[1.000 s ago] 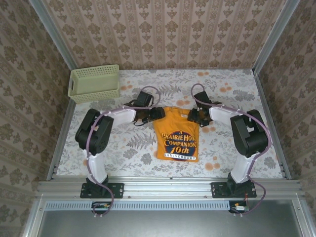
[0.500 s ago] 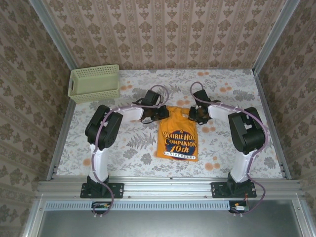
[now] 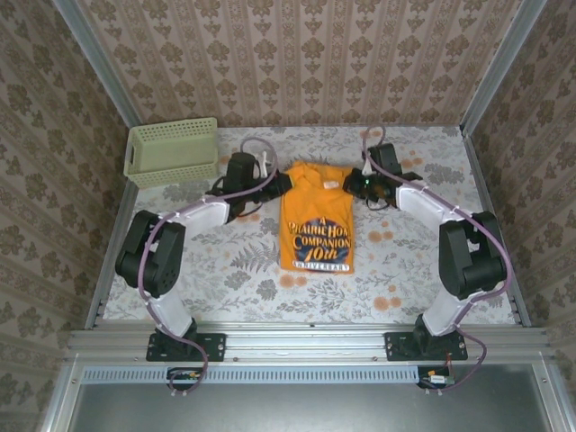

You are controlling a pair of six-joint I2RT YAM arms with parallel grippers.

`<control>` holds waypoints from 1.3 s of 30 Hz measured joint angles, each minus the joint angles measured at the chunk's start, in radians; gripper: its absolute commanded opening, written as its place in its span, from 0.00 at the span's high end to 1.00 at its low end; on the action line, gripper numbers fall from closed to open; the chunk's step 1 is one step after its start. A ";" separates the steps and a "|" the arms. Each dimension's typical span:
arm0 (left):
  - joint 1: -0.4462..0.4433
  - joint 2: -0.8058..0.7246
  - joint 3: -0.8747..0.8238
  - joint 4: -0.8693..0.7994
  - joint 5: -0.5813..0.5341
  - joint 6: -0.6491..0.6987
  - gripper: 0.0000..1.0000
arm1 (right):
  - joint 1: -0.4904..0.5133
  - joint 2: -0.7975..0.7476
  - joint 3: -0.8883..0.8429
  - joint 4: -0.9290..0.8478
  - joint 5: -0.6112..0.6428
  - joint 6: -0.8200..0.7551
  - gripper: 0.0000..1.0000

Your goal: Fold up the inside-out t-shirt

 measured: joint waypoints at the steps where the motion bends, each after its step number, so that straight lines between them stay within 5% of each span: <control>1: 0.022 0.001 0.042 -0.001 0.004 0.000 1.00 | -0.007 0.010 0.060 -0.003 -0.004 -0.006 1.00; 9: 0.090 -0.054 0.163 0.132 0.027 0.062 1.00 | -0.027 0.011 0.311 0.074 -0.052 -0.053 1.00; 15: 0.020 -0.187 -0.182 0.326 0.040 0.105 1.00 | -0.023 -0.116 -0.036 0.208 -0.086 -0.068 1.00; 22: -0.183 -0.214 -0.548 0.422 0.029 0.083 1.00 | -0.006 -0.301 -0.486 0.222 -0.117 -0.040 1.00; 28: -0.282 -0.347 -0.639 0.402 -0.101 0.030 1.00 | 0.033 -0.449 -0.534 0.190 -0.130 -0.014 1.00; 32: -0.275 -0.352 -0.629 0.344 -0.219 -0.001 1.00 | 0.050 -0.364 -0.456 0.141 -0.110 -0.016 1.00; 39: -0.162 -0.174 -0.595 0.330 -0.270 -0.126 1.00 | 0.058 -0.050 -0.203 0.038 -0.067 -0.050 1.00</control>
